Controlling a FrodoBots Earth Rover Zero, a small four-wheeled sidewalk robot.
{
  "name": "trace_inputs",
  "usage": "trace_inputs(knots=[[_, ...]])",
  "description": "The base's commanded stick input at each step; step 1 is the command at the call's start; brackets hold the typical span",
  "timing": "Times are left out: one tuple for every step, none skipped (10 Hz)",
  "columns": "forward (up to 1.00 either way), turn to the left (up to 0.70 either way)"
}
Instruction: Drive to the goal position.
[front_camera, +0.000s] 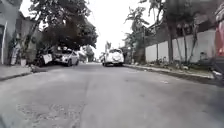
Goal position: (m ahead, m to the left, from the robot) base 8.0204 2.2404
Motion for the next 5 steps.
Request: trace_inputs(knots=[[1.0,0.0],[1.0,0.0],[1.0,0.0],[1.0,0.0],[1.0,0.0]])
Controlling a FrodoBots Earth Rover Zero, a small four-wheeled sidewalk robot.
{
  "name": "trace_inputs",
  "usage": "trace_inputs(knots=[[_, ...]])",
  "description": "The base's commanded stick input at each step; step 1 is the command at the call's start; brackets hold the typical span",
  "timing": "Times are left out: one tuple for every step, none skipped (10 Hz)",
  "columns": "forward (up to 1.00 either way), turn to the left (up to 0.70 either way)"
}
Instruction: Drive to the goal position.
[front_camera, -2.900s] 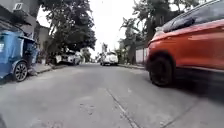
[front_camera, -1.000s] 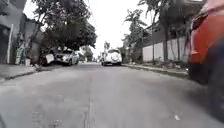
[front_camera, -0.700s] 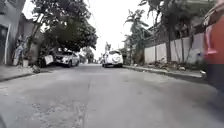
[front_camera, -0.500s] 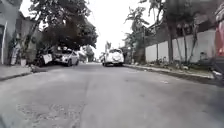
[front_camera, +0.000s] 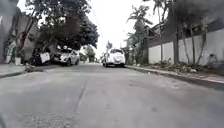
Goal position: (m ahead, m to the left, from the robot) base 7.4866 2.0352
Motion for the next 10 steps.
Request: trace_inputs(knots=[[1.0,0.0],[1.0,0.02],[1.0,0.01],[1.0,0.03],[1.0,0.02],[1.0,0.05],[1.0,0.07],[1.0,0.05],[1.0,0.03],[1.0,0.04]])
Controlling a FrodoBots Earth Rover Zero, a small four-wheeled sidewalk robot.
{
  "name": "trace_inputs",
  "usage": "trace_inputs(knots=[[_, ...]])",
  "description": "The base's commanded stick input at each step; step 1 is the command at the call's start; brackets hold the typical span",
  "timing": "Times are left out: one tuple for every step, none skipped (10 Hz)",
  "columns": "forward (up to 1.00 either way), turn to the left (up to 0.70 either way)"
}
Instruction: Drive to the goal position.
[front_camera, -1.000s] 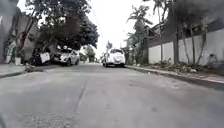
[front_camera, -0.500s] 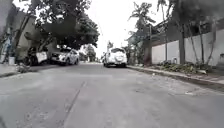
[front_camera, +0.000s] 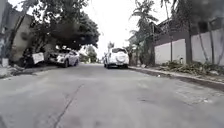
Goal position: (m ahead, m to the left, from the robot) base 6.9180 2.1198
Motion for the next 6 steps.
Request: trace_inputs(knots=[[1.0,0.01],[1.0,0.02],[1.0,0.01],[1.0,0.0],[1.0,0.09],[1.0,0.24]])
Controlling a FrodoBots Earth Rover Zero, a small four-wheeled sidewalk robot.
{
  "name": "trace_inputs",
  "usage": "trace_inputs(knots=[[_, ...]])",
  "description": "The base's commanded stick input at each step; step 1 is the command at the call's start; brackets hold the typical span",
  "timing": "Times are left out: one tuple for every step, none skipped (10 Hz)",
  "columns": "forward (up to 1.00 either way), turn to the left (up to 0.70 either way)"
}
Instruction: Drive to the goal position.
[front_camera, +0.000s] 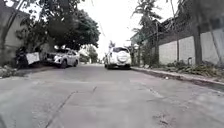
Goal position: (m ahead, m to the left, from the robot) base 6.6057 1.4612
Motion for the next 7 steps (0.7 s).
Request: trace_inputs(knots=[[1.0,0.4],[1.0,0.19],[1.0,0.08],[1.0,0.03],[1.0,0.01],[1.0,0.01],[1.0,0.01]])
